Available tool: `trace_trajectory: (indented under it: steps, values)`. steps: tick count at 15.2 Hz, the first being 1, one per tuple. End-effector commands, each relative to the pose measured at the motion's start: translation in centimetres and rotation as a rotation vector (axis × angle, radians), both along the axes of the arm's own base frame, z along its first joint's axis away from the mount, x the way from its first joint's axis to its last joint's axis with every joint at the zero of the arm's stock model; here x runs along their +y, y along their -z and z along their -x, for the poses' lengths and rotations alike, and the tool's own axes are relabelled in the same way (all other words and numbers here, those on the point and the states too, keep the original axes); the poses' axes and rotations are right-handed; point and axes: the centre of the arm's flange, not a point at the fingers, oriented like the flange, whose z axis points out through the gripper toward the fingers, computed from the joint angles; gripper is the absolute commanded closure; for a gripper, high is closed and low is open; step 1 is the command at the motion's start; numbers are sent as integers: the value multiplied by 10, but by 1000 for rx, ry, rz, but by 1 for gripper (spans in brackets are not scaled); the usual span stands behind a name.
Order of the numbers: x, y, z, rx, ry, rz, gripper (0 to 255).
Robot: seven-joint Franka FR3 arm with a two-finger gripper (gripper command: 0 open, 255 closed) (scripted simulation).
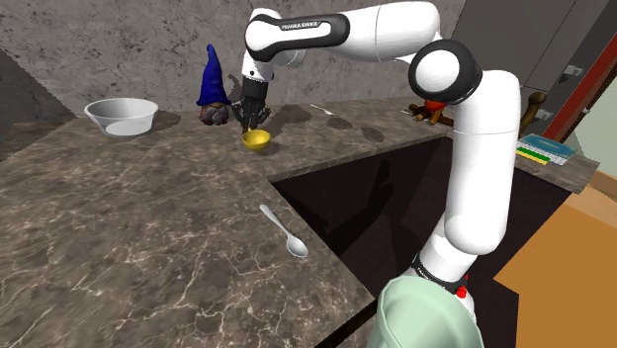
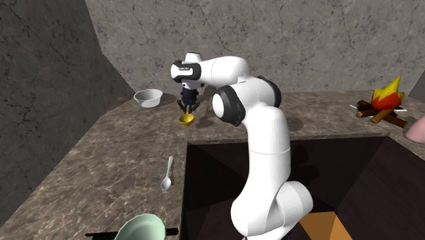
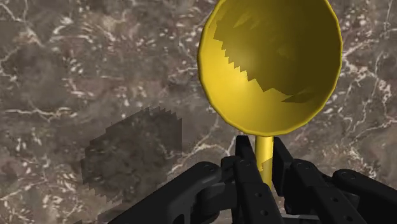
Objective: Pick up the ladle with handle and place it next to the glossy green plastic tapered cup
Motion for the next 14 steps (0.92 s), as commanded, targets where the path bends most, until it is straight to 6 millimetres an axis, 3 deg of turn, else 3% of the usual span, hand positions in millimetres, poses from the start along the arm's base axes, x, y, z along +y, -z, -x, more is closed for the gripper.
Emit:
trace_trajectory:
  steps: [1,14]
  values:
    - [0,-12,1,1,0,0,255]
    - [0,-80,1,1,0,0,255]
